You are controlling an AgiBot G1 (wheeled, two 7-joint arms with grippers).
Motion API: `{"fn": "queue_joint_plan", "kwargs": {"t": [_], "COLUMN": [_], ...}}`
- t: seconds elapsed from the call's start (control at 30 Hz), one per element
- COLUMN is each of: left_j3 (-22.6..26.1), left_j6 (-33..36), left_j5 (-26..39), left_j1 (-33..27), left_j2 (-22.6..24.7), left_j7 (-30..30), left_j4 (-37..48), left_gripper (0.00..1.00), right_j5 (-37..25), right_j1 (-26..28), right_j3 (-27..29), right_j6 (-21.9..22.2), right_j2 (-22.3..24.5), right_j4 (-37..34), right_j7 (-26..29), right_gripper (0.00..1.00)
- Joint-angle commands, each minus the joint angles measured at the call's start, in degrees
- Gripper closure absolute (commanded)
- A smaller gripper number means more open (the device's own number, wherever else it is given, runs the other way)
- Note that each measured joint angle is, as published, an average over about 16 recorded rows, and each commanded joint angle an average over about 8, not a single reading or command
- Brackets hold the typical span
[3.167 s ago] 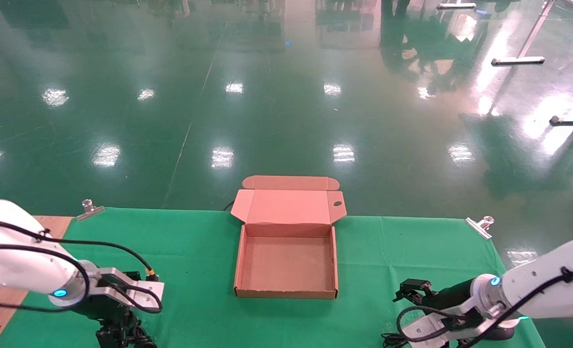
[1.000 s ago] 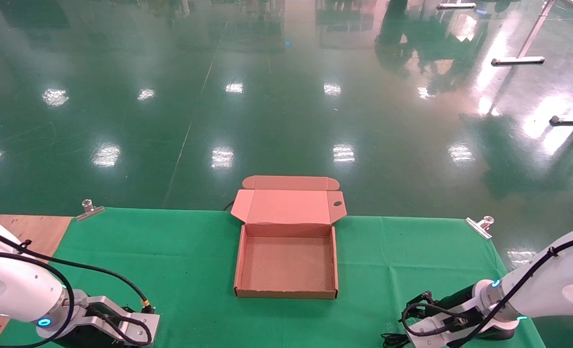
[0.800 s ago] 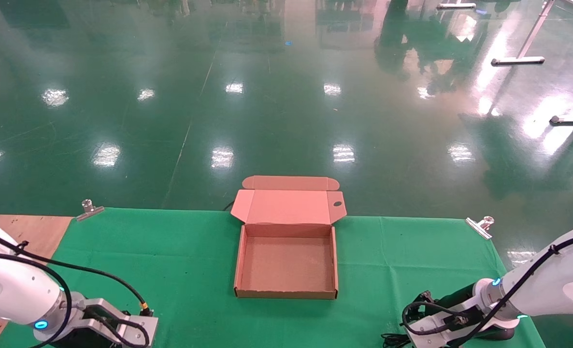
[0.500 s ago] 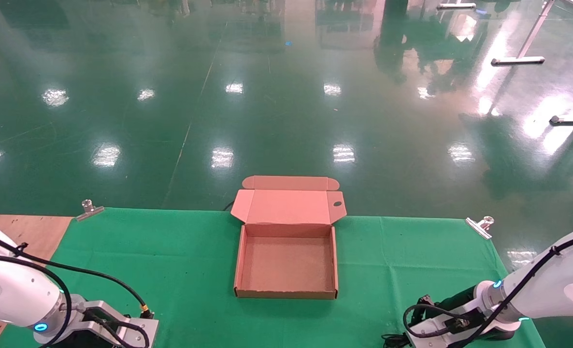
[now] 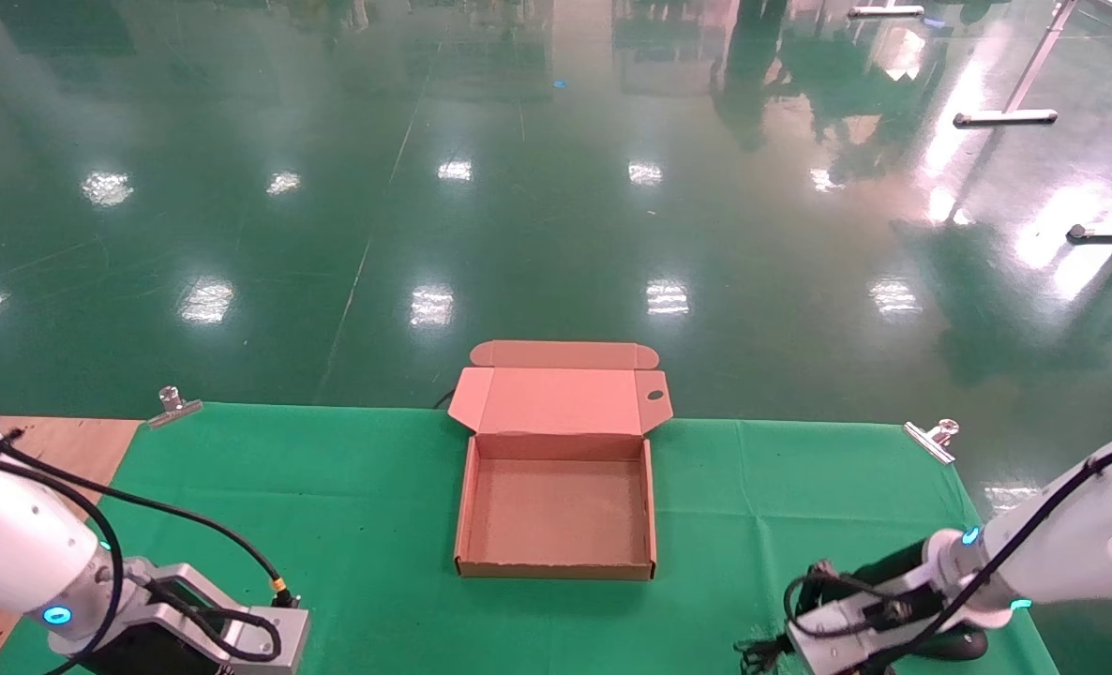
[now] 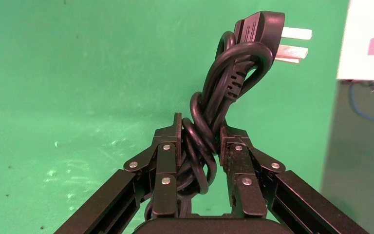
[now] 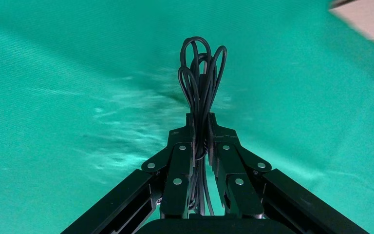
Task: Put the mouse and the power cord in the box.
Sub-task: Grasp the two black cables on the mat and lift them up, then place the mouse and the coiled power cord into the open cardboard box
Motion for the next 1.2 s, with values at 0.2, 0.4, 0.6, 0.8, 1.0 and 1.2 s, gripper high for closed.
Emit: {"fn": "queue_joint_plan", "kwargs": {"t": [0.2,0.4,0.6,0.8,1.0,1.2], "left_j3": [-1.6,-2.7,-3.1,-2.6,-3.0,-3.4], "left_j6": [4.7,5.5,3.5,0.3,-3.1,-9.7], "left_j5": [-2.3,-3.9,-4.4,-3.6,-4.5,-5.7], "left_j1": [-3.8,-7.2,-11.1,-14.4,-15.8,-14.6], "left_j2": [0.1,2.4,5.7,8.7,9.6,9.8], "left_j7": [-1.1,-3.4,-6.2,-8.9,-10.3,-10.8], "left_j4": [-0.2,-1.0,-2.1,-4.0,-7.0,-9.4], "left_gripper": [1.0,1.0,1.0,1.0,1.0,1.0], "right_j5": [2.7,4.7,6.3,8.2,8.6,8.5], "right_j1": [4.5,9.4,14.0,17.9,19.0,17.8], "right_j3": [1.8,3.1,4.3,5.6,6.0,6.0], "right_j6": [-5.3,-10.9,-15.1,-16.7,-14.6,-12.1], "right_j2": [1.7,3.2,4.1,3.3,0.5,-1.4], "right_j4": [0.6,2.3,5.0,8.9,12.9,14.4], "right_j7": [-0.2,1.1,4.1,8.7,13.2,15.1], "right_gripper": [1.0,1.0,1.0,1.0,1.0,1.0]}}
